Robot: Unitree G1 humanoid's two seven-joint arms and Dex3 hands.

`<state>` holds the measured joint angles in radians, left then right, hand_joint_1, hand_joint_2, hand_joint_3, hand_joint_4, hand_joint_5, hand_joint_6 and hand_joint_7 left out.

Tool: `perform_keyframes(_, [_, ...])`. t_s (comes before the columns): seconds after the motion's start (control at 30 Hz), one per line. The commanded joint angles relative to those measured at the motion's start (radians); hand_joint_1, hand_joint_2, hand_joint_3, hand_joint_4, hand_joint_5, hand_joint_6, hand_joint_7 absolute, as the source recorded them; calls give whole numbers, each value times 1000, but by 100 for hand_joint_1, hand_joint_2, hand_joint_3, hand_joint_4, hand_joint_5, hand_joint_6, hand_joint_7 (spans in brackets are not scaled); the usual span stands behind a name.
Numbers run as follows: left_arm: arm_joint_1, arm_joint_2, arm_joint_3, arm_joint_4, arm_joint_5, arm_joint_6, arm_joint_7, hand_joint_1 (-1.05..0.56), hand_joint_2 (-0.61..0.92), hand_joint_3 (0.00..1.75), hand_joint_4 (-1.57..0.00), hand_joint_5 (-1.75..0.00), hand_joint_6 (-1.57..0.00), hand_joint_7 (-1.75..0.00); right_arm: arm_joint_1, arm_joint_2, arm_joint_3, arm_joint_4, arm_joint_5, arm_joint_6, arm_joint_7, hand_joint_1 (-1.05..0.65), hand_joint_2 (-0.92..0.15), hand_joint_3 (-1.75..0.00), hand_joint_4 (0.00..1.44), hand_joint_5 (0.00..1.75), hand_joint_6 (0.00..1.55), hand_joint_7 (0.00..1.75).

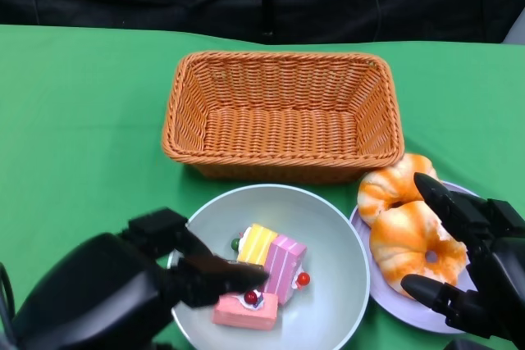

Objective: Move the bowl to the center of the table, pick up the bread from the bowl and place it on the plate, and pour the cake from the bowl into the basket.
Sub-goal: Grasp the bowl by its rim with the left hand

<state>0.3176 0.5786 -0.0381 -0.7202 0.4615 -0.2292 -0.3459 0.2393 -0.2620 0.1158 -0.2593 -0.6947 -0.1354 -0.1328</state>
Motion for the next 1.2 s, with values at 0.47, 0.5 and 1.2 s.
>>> perform_keyframes(0.47, [80,-39,-64,-16,195,-65,27,-38,71,0,-40,-79,-71,-3,-8,-8,-1,4,6,7,-6,-60,-92,-36,0,51,19,0])
perform_keyframes(0.5, [77,-41,-70,-3,203,-78,43,-37,70,0,-40,-79,-71,-3,-8,-8,-1,5,6,7,-7,-60,-92,-36,0,51,19,0])
perform_keyframes(1.2, [-49,-41,-128,253,335,-200,174,-36,72,0,-52,-72,-80,-4,-3,-9,-3,-8,9,13,3,-60,-92,-36,0,50,18,0])
